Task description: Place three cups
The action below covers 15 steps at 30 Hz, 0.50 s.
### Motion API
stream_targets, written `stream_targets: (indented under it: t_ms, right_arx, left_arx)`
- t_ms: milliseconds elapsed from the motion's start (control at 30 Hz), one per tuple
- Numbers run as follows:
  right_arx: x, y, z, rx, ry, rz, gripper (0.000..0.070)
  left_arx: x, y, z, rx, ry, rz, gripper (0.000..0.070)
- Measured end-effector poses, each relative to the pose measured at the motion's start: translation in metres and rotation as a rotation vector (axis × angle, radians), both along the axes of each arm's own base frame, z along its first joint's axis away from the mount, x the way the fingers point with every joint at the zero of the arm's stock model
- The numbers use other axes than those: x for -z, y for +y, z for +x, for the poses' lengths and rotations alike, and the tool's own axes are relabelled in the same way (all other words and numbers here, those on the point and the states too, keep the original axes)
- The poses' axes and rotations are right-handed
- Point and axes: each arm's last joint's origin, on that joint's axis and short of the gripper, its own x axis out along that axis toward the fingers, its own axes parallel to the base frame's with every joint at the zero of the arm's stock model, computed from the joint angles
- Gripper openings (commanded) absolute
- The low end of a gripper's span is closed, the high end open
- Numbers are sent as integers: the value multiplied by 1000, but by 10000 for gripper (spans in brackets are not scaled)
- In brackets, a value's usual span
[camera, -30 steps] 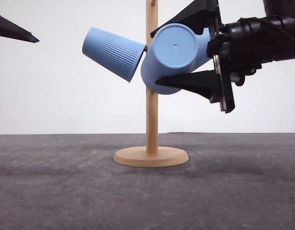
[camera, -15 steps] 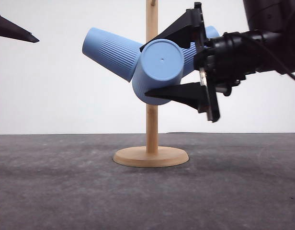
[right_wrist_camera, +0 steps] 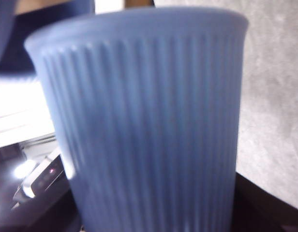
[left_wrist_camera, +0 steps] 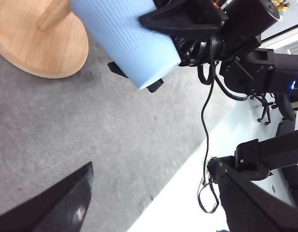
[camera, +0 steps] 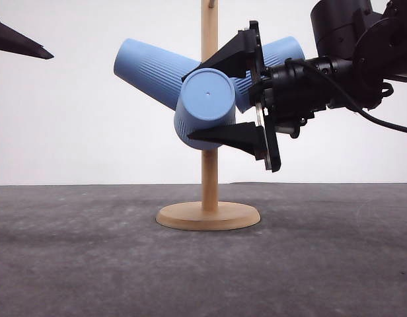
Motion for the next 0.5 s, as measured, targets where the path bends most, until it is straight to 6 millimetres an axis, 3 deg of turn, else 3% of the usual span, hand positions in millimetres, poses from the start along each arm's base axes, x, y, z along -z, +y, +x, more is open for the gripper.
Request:
stream_targets:
  t_ms: [100, 233, 500]
  right_arx:
    - [1, 0, 1, 17, 2, -4, 408]
    - [1, -2, 2, 30, 1, -5, 498]
    - [1, -2, 2, 32, 1, -6, 590]
  left_arx:
    - [0, 0, 0, 0, 0, 0, 486]
    - [0, 0, 0, 0, 0, 0, 486]
    - [0, 0, 0, 0, 0, 0, 486]
